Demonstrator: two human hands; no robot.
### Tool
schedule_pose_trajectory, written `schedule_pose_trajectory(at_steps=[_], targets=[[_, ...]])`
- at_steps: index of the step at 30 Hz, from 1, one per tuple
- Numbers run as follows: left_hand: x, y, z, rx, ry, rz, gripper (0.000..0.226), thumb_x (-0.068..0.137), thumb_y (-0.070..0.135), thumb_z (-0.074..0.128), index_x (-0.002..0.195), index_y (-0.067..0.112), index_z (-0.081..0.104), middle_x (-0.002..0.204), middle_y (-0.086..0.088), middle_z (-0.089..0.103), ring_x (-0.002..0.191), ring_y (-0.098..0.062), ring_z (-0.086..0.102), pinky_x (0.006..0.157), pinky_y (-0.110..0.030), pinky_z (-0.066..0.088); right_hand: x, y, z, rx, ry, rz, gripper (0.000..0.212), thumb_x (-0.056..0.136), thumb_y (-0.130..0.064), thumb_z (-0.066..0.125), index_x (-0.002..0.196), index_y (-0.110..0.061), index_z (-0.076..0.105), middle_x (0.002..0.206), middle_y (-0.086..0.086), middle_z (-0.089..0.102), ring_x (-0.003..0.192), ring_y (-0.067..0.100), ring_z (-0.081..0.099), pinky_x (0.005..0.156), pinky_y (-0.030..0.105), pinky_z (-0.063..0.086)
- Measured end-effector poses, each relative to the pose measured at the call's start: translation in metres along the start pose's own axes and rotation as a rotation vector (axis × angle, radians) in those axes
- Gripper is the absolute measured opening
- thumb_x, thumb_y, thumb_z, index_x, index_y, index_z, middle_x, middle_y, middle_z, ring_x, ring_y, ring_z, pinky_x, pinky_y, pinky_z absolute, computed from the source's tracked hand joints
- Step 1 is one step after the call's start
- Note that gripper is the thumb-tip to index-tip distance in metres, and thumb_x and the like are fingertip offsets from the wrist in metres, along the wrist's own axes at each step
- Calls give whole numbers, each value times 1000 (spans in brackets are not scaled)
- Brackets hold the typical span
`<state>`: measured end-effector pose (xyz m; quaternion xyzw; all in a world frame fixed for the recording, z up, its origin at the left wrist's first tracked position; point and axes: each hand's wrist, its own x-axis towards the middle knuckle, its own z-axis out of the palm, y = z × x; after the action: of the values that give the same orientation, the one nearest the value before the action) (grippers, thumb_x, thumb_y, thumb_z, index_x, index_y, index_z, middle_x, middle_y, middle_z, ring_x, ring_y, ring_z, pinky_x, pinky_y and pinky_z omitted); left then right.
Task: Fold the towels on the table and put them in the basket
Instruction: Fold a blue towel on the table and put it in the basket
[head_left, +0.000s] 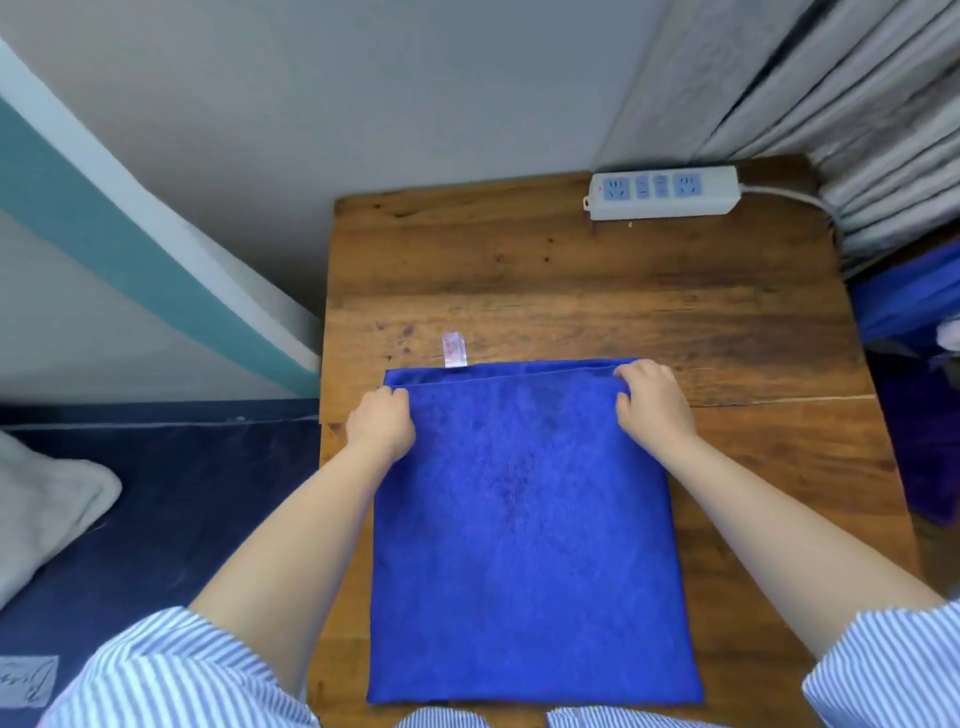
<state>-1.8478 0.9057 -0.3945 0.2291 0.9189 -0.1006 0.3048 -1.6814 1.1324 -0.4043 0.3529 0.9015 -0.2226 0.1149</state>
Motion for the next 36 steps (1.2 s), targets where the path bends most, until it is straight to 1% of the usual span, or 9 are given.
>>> schedule_pose_trajectory(at_steps=[3,6,10,15,18,21,26,33,36], targets=[[18,3,-2,-1,42,-21,32,90,5,39,121,6,47,126,-11,48,117,-29,44,88,-36,42,14,1,4,-46,31,-87,38,81,6,49,117,-1,58,118,17,58,115,36,46,95,42,36],[30,-2,1,75,67,-27,33,89,4,39,120,9,47,123,-10,50,115,-28,45,89,-34,40,22,8,8,-118,40,-106,25,74,9,55,96,5,66,93,22,64,99,41,54,87,47,39],[38,-15,-2,29,99,39,28,90,6,40,113,9,56,115,-11,56,110,-30,48,86,-35,39,27,15,-3,-162,-83,-68,25,84,-5,49,104,0,63,103,16,62,107,33,50,92,36,35],[34,-27,-15,-222,64,268,19,88,7,52,103,2,64,101,-14,55,107,-30,49,80,-28,37,25,17,-23,41,-82,-77,22,81,1,50,97,4,65,98,19,63,100,32,55,82,30,41],[40,-29,-19,-211,72,262,20,88,7,52,103,2,64,119,-12,53,119,-28,43,94,-30,37,29,22,-28,70,-66,-61,17,78,4,54,90,5,66,92,17,60,97,33,55,80,28,37],[50,-28,-17,-166,42,232,21,87,6,51,103,2,64,138,-10,45,130,-28,36,104,-32,36,38,25,-27,-12,-112,-69,17,79,-1,57,93,3,67,116,16,60,114,33,49,96,31,36],[55,-20,-20,-59,21,221,21,87,13,52,103,9,65,123,-7,54,119,-27,43,94,-33,39,49,20,-29,-122,-220,-92,26,87,-12,53,107,-4,66,134,8,52,127,24,40,106,31,31],[50,-22,-27,-169,-48,265,16,87,10,54,99,6,64,97,-4,45,103,-27,51,78,-25,36,55,18,-42,-176,-329,-152,22,86,-15,56,101,-7,68,108,8,64,102,23,49,88,29,41],[46,-30,-31,-212,-60,283,14,88,9,54,96,4,64,98,-11,57,98,-26,53,74,-25,36,54,17,-50,-58,-343,-111,16,84,-10,59,95,-3,69,99,11,66,85,17,51,76,23,37]])
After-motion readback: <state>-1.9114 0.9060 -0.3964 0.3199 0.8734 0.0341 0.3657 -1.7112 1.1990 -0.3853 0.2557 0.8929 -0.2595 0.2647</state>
